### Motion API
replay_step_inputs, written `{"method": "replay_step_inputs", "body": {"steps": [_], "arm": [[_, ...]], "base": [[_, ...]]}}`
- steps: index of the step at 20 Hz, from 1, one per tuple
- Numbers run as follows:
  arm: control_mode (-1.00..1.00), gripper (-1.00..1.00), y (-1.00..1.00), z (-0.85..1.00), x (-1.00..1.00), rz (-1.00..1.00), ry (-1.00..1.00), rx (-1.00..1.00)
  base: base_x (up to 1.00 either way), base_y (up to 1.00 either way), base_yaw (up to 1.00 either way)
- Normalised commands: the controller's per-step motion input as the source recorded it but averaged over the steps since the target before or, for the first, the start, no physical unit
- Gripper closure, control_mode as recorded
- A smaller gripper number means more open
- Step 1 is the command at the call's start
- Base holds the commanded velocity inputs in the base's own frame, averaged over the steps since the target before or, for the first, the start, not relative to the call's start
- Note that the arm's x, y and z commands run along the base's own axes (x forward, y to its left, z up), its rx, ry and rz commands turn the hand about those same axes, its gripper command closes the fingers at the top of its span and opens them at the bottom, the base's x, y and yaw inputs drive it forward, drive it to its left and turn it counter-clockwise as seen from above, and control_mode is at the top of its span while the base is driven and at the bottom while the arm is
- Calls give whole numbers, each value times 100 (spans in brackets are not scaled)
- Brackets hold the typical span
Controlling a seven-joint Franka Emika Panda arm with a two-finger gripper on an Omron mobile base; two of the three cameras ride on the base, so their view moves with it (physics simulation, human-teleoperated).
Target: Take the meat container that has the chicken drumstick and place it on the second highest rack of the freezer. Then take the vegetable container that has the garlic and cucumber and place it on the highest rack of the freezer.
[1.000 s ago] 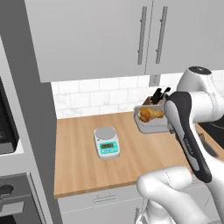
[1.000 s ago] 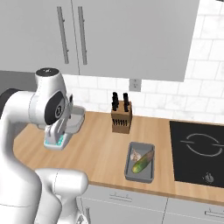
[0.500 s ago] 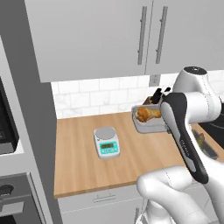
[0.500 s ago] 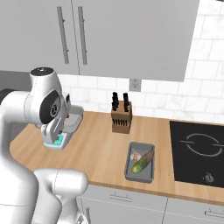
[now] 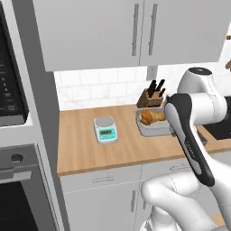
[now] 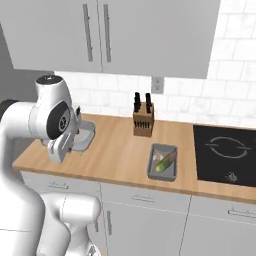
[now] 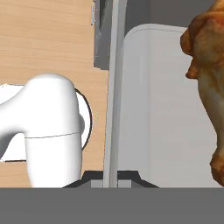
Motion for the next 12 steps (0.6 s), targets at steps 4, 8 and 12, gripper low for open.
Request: {"method": "replay_step_inputs", "body": {"steps": [4, 8, 12], "arm": [[100, 100, 0, 0, 0, 0, 0, 0], [100, 100, 0, 0, 0, 0, 0, 0], [100, 100, 0, 0, 0, 0, 0, 0]], "base": [[-91, -1, 56], [-56, 0, 84], [-15, 0, 89]]}}
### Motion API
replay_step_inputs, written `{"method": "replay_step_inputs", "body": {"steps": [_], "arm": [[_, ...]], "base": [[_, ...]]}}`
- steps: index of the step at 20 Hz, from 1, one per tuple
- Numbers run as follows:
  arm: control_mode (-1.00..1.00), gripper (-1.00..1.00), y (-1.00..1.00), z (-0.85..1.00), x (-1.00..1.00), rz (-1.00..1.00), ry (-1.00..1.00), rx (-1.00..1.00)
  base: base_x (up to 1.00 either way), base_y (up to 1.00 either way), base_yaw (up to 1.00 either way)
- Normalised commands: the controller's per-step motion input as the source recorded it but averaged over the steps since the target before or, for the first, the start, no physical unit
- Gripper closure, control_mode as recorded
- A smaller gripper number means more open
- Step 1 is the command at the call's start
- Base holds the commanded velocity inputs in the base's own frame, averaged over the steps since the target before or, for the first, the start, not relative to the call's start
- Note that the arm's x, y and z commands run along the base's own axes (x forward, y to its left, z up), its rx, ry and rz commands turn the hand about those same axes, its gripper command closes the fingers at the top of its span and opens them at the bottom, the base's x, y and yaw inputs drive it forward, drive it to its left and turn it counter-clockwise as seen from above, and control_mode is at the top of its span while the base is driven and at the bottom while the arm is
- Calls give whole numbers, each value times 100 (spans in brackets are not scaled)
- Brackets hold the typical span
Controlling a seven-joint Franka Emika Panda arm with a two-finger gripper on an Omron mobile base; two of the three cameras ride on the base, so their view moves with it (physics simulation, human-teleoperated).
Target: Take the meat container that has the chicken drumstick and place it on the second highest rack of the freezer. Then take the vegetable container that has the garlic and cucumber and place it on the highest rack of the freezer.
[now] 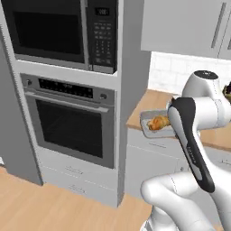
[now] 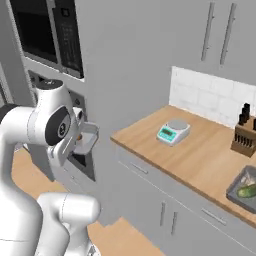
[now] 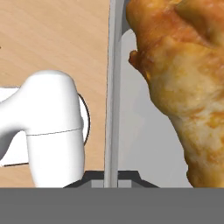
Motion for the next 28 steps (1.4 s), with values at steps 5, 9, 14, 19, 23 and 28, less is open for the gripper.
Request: {"method": "replay_step_inputs", "body": {"steps": [5, 9, 14, 19, 23, 28], "arm": [[100, 100, 0, 0, 0, 0, 0, 0], [100, 100, 0, 0, 0, 0, 0, 0], [100, 100, 0, 0, 0, 0, 0, 0], [100, 100, 0, 0, 0, 0, 0, 0], [100, 100, 0, 0, 0, 0, 0, 0], [100, 100, 0, 0, 0, 0, 0, 0]], "base": [[-10, 0, 86], [1, 0, 83], [44, 11, 53], [96, 36, 6], [100, 52, 0], [100, 49, 0]]}}
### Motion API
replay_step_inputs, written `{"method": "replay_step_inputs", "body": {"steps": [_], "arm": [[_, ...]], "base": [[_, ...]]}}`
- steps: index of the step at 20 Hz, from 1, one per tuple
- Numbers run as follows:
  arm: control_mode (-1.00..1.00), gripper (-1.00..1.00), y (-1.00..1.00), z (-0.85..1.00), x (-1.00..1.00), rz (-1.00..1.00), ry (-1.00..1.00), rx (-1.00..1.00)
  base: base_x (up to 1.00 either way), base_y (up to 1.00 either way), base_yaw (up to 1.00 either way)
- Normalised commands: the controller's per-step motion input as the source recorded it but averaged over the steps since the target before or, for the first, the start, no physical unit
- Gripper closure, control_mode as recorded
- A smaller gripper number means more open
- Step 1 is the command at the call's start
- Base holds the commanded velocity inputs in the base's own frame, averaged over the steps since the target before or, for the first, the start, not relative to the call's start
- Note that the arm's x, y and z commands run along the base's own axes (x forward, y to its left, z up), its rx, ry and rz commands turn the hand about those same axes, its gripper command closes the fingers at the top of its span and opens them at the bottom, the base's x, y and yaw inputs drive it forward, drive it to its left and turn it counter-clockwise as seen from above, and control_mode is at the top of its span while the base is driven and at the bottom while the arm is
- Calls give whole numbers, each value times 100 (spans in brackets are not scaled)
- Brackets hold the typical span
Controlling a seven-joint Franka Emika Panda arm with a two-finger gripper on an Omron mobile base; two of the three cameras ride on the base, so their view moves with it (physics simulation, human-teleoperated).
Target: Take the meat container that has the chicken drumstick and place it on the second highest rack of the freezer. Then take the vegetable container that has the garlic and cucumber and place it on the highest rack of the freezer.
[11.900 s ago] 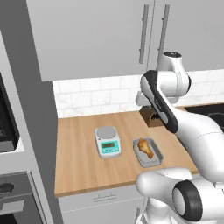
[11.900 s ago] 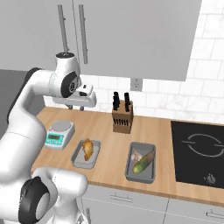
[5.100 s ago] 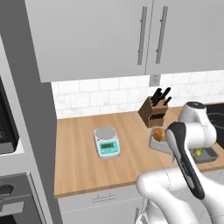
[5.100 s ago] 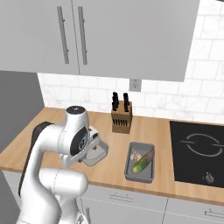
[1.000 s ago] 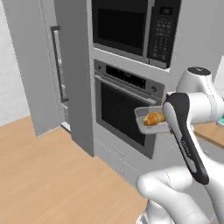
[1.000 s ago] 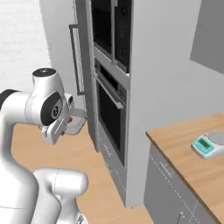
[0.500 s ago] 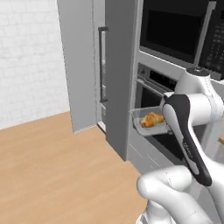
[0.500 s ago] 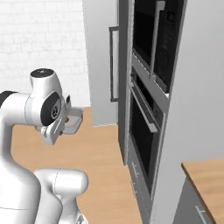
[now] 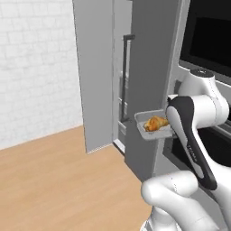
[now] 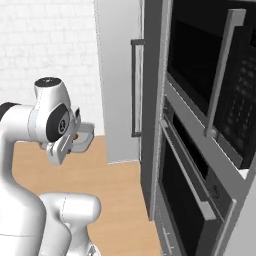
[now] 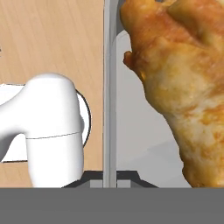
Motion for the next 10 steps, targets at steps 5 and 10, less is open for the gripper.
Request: {"method": "replay_step_inputs", "body": {"steps": [5, 10], "arm": [[100, 100, 0, 0, 0, 0, 0, 0], [100, 100, 0, 0, 0, 0, 0, 0]], "base": [[100, 55, 0], [98, 56, 0]]}}
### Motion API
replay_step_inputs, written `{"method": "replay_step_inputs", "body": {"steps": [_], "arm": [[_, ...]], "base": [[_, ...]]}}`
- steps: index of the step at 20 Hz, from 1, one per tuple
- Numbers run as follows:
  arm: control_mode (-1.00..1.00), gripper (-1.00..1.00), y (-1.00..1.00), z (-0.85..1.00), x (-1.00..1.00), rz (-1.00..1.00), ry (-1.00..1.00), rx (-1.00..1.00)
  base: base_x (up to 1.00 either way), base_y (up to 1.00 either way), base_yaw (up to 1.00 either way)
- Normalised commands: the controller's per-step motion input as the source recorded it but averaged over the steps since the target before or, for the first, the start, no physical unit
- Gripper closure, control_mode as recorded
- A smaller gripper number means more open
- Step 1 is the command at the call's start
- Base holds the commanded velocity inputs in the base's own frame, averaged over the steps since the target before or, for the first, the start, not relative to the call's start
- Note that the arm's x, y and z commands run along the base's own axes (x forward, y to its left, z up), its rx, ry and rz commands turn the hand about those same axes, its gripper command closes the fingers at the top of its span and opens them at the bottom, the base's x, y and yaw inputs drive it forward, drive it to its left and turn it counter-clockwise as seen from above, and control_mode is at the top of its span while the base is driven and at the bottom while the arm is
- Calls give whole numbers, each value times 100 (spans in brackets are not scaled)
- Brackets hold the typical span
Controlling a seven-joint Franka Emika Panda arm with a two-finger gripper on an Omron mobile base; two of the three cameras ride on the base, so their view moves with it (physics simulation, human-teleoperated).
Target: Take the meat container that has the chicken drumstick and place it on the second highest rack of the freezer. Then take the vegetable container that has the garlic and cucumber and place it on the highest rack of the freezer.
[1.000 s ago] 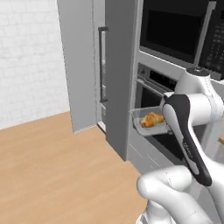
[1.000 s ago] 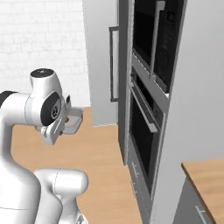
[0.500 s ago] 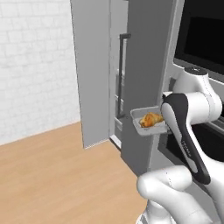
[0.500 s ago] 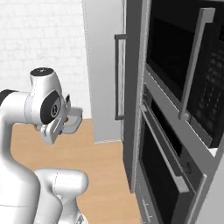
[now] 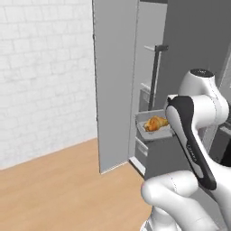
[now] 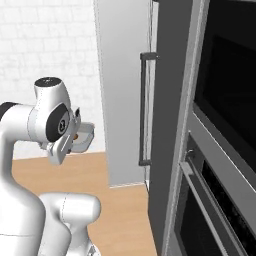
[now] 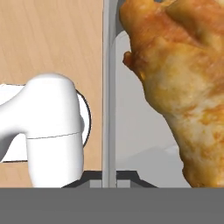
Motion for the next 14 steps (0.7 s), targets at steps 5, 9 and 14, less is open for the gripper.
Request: {"method": "replay_step_inputs", "body": {"steps": [5, 9, 14], "arm": [[100, 100, 0, 0, 0, 0, 0, 0], [100, 100, 0, 0, 0, 0, 0, 0], [100, 100, 0, 0, 0, 0, 0, 0]], "base": [[73, 33, -6], [72, 32, -15], [47, 21, -29]]}}
